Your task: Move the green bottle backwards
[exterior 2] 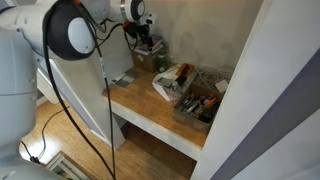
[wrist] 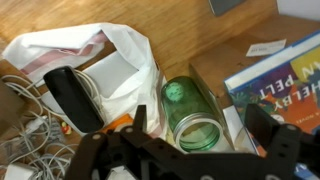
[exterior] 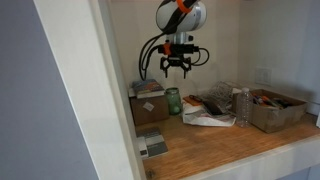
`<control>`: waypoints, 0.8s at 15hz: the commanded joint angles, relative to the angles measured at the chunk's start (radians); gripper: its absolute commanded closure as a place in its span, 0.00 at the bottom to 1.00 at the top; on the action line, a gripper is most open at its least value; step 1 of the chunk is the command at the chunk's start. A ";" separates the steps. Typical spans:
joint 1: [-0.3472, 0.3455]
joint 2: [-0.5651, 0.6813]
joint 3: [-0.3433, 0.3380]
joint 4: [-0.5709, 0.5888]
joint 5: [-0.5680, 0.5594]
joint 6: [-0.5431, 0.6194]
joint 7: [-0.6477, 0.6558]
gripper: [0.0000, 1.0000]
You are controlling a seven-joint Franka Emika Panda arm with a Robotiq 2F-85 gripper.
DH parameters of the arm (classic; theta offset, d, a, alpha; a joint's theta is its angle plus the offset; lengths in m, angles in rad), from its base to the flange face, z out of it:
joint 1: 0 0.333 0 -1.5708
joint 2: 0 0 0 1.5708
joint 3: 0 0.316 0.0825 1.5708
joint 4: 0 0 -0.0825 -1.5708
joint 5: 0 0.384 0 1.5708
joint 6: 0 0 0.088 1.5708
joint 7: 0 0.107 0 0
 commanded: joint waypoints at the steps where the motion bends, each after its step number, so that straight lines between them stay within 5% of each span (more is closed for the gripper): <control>1: -0.024 -0.168 0.023 -0.225 0.002 -0.075 -0.166 0.00; 2: -0.029 -0.193 0.025 -0.258 0.002 -0.102 -0.213 0.00; 3: -0.006 -0.100 0.005 -0.122 -0.001 -0.089 -0.132 0.00; 12: -0.006 -0.109 0.005 -0.138 -0.001 -0.093 -0.142 0.00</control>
